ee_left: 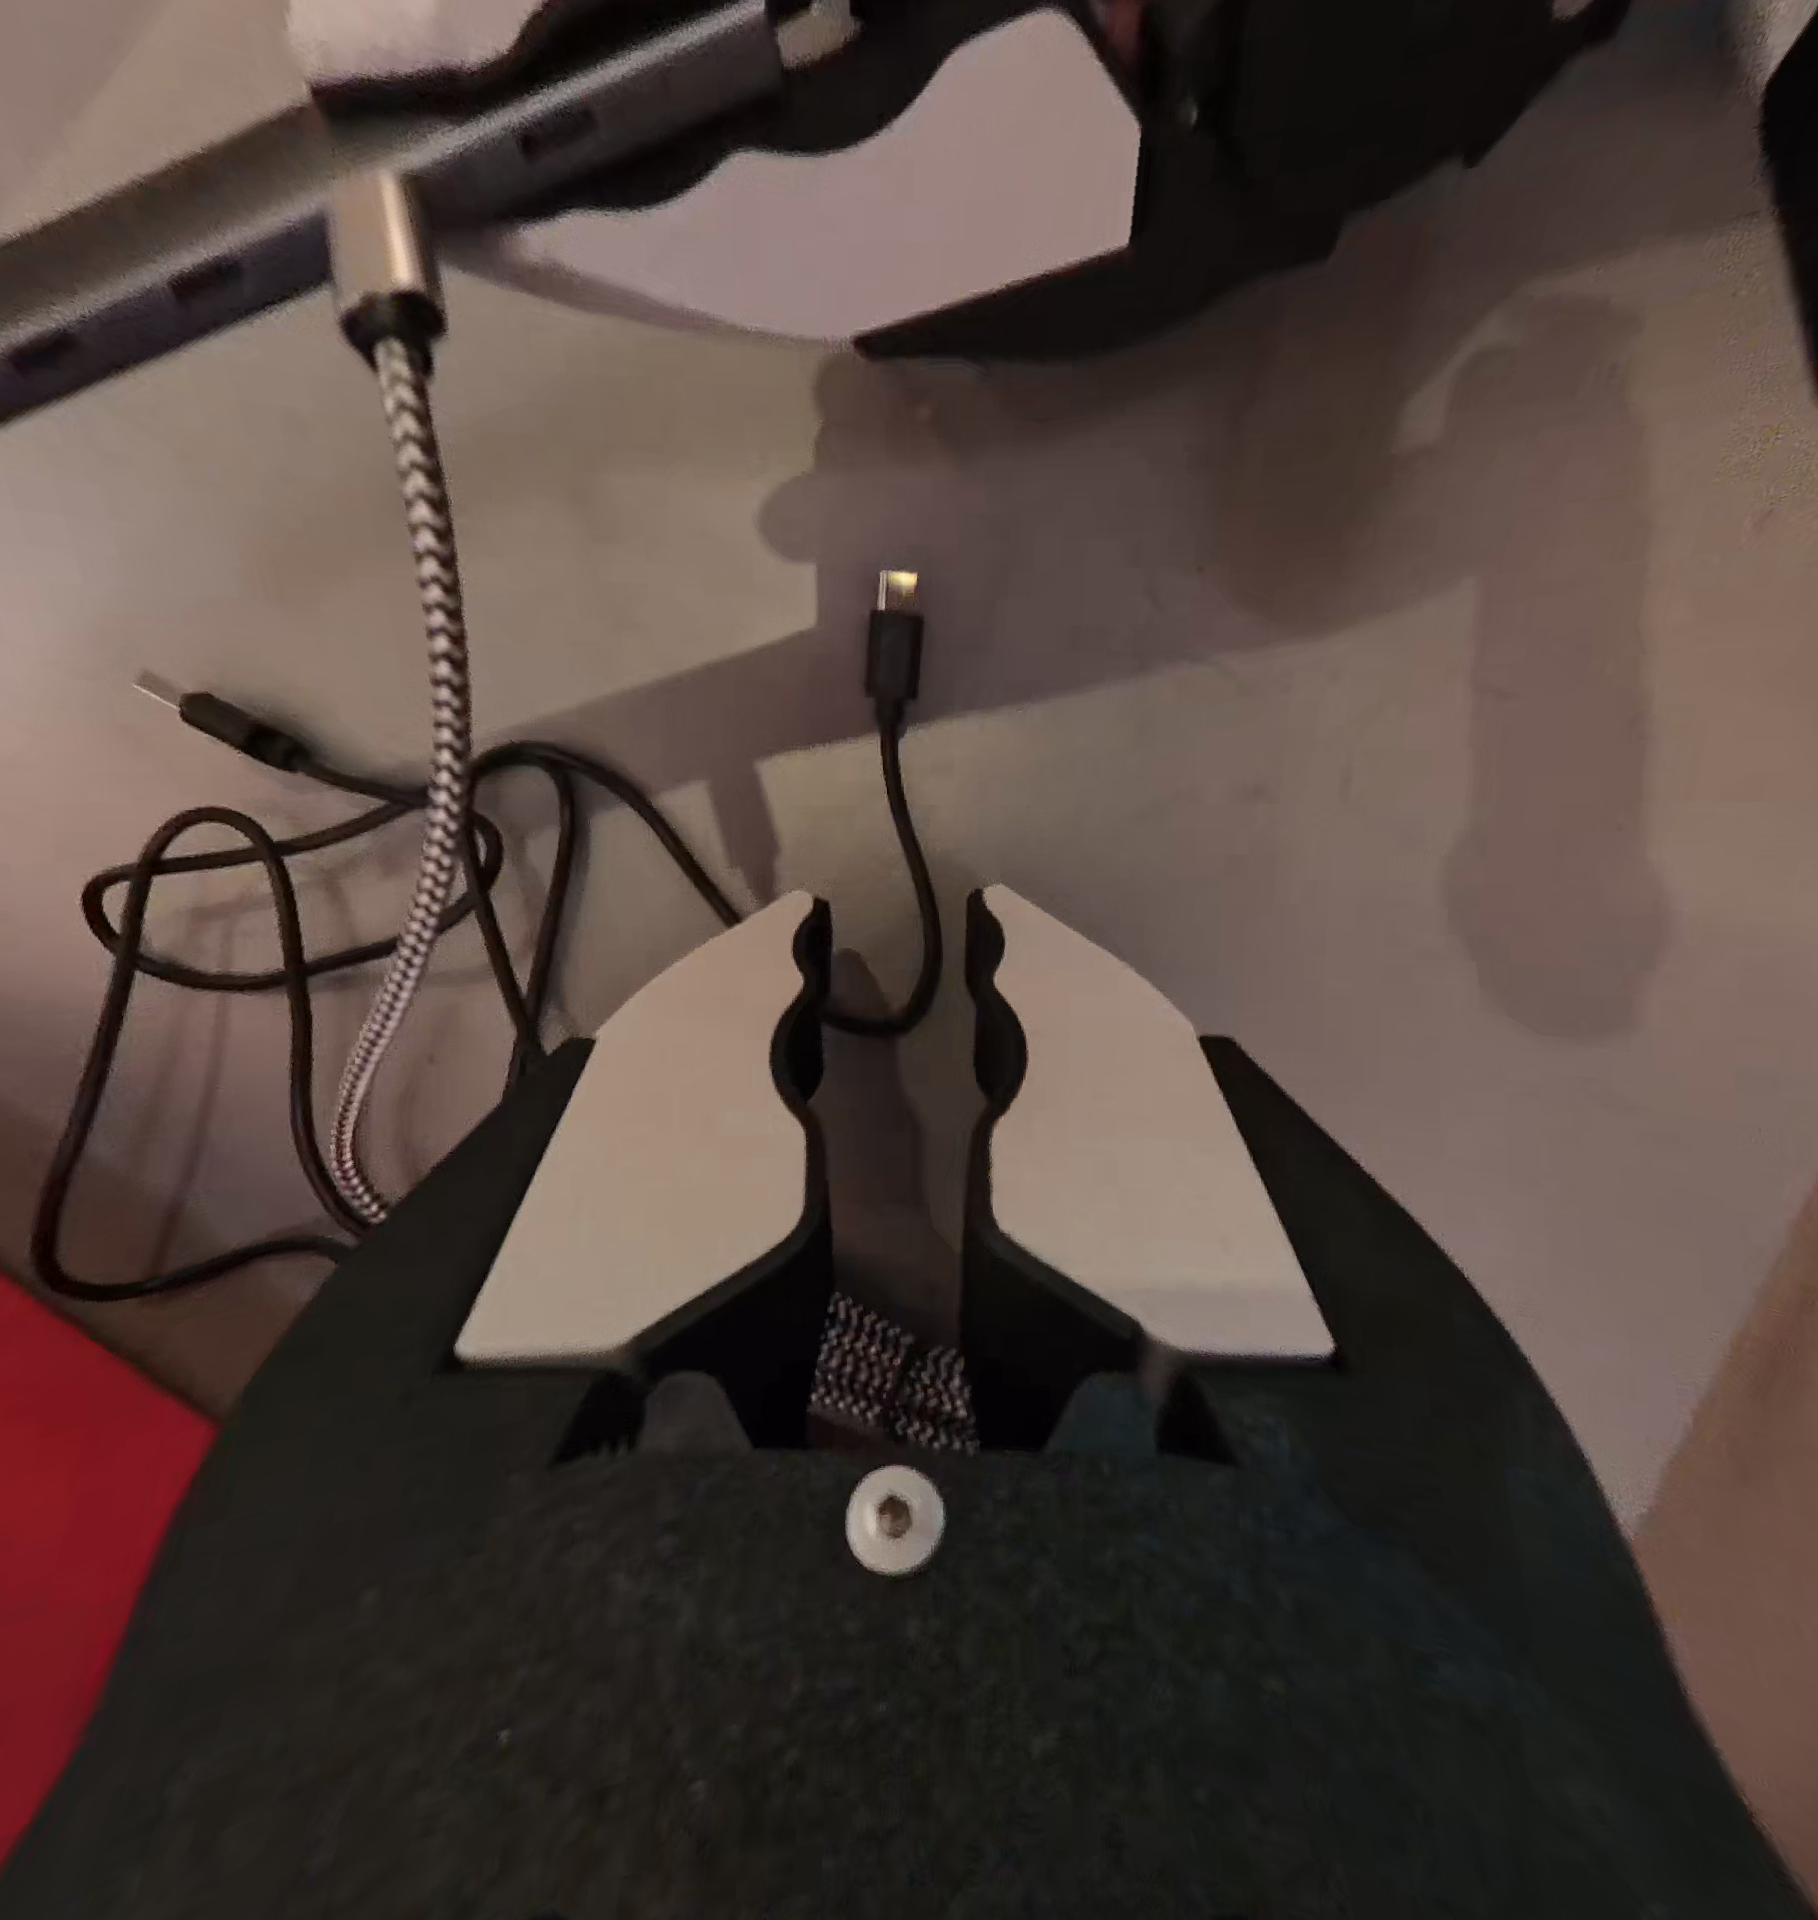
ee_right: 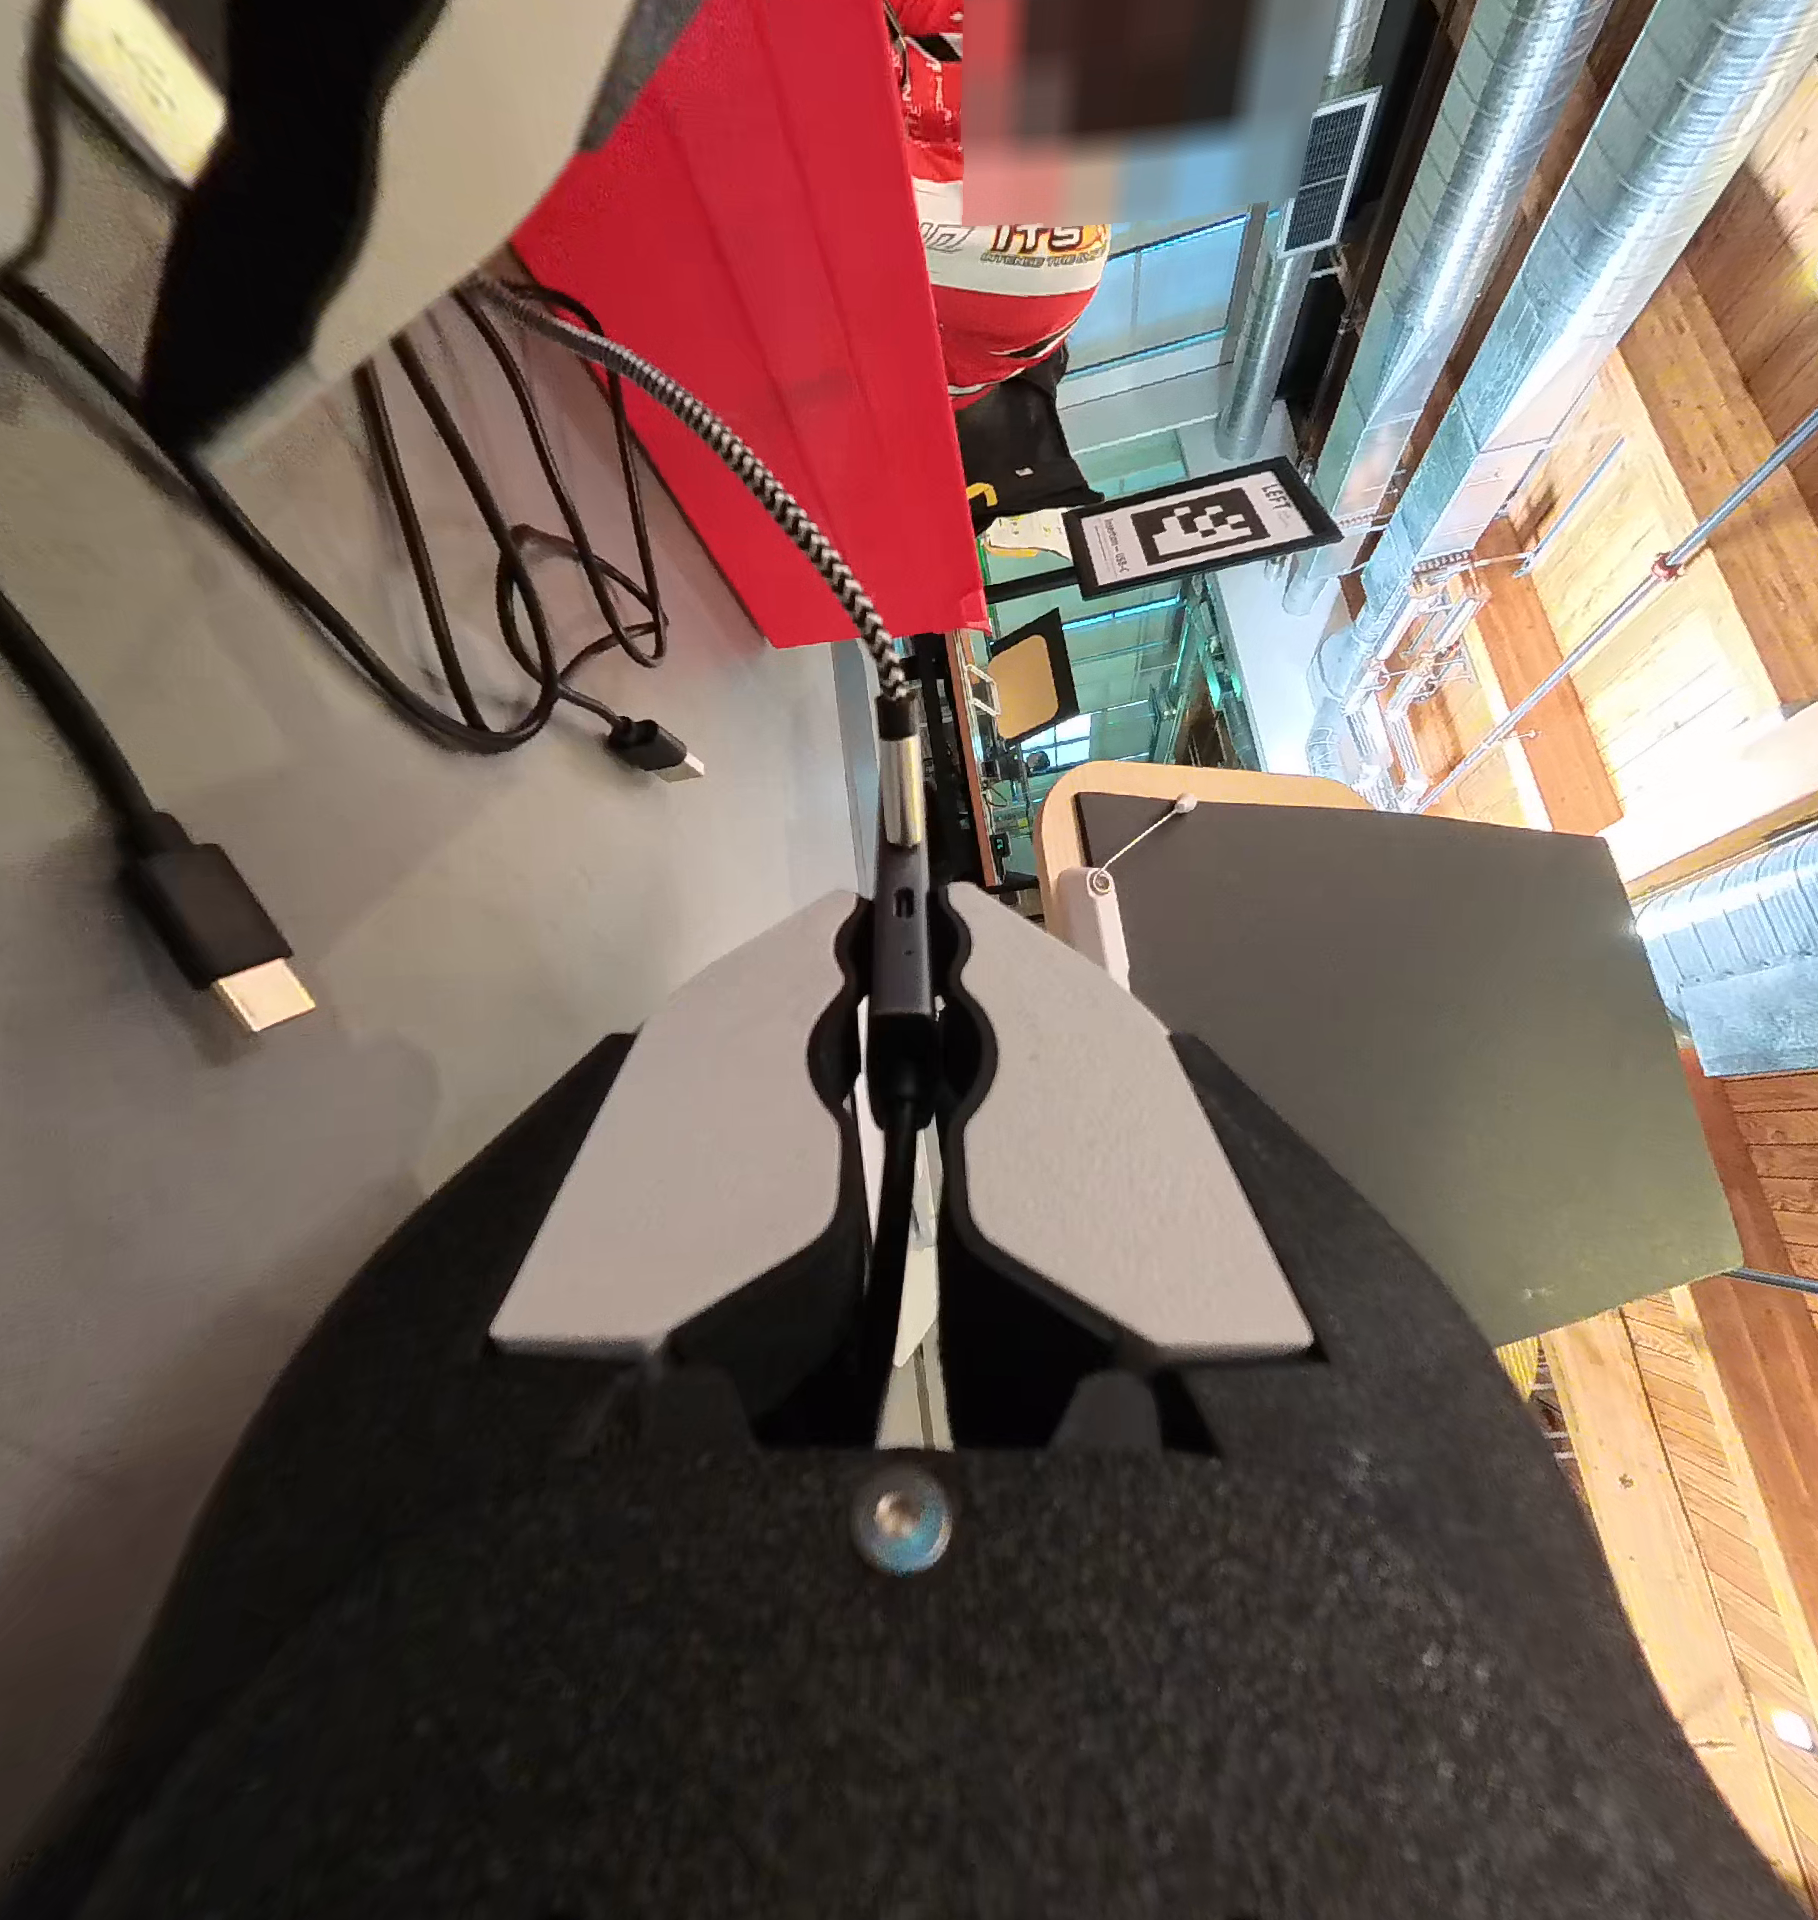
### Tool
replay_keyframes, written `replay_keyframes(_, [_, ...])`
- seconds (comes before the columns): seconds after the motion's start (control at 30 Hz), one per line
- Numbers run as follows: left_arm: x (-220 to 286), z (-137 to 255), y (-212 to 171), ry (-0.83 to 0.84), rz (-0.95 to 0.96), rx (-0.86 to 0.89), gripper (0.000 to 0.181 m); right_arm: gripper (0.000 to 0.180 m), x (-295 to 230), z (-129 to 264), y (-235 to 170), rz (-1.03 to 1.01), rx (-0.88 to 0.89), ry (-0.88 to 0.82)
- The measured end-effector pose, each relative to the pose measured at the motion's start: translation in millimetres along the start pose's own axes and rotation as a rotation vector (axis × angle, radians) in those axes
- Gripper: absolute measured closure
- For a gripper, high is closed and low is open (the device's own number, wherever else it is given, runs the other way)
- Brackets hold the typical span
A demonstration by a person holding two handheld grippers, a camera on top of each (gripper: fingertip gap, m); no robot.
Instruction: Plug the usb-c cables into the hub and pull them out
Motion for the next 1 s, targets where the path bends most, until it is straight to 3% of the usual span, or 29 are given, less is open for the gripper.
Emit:
replay_keyframes(0.17, [0, -5, -17, 0.001, -0.087, -0.013, 0.159, 0.17, -2, 0, 1, -0.001, 0.003, 0.008])
replay_keyframes(0.27, [0, -7, -17, 0.005, -0.114, 0.011, 0.177, 0.17, -2, 0, 1, 0.0, 0.005, 0.01])
replay_keyframes(0.5, [-3, -6, -15, 0.108, -0.222, -0.041, 0.18, 0.17, -2, 0, -1, -0.001, 0.005, 0.013])
replay_keyframes(0.77, [26, 65, 28, 0.078, -0.319, 0.151, 0.181, 0.171, -3, 0, 3, 0.006, 0.012, 0.015])
replay_keyframes(1.0, [25, 88, 39, 0.13, -0.346, 0.159, 0.181, 0.171, -1, 3, 7, 0.011, 0.026, 0.004])
Point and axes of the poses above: each gripper's, where its closed fingertips meet, z back along the fingers, y out of its top, x = y × z across the jaws, the point moved 1 cm from there along z, back along the fingers, and after that the axes turned 11 degrees about -x, right-handed, at the moved point
